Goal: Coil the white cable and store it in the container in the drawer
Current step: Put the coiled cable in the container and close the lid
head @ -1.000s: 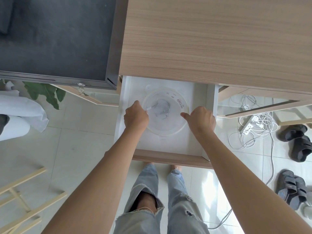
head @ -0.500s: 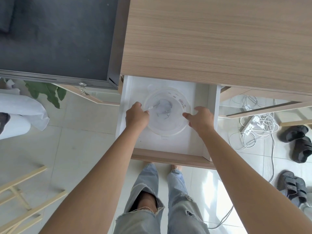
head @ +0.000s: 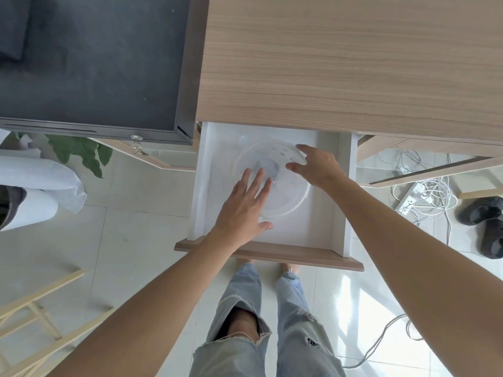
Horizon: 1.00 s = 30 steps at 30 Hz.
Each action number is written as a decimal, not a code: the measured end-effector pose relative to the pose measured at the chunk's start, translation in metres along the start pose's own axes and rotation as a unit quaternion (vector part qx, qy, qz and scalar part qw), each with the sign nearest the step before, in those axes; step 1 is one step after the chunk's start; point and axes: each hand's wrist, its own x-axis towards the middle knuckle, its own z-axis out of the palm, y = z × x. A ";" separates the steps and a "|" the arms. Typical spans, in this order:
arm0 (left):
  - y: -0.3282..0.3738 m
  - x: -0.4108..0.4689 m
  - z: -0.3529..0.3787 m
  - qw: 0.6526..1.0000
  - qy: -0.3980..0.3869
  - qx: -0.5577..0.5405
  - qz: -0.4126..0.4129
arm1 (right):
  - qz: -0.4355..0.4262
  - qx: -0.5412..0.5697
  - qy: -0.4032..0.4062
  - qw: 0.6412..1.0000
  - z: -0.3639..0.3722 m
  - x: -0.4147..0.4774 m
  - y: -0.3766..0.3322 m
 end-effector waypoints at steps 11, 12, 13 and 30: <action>0.004 0.000 0.002 0.999 -0.005 0.048 0.006 | 0.009 0.067 -0.031 0.997 0.004 0.012 0.010; 0.005 0.000 0.002 0.998 -0.003 0.056 0.003 | 0.008 0.069 -0.027 0.997 0.006 0.012 0.010; 0.006 0.001 0.003 0.998 0.000 0.064 0.002 | 0.008 0.071 -0.025 0.997 0.006 0.012 0.011; -0.025 0.047 -0.030 0.980 0.053 -0.113 -0.153 | 0.030 0.035 -0.004 0.999 0.008 0.001 0.000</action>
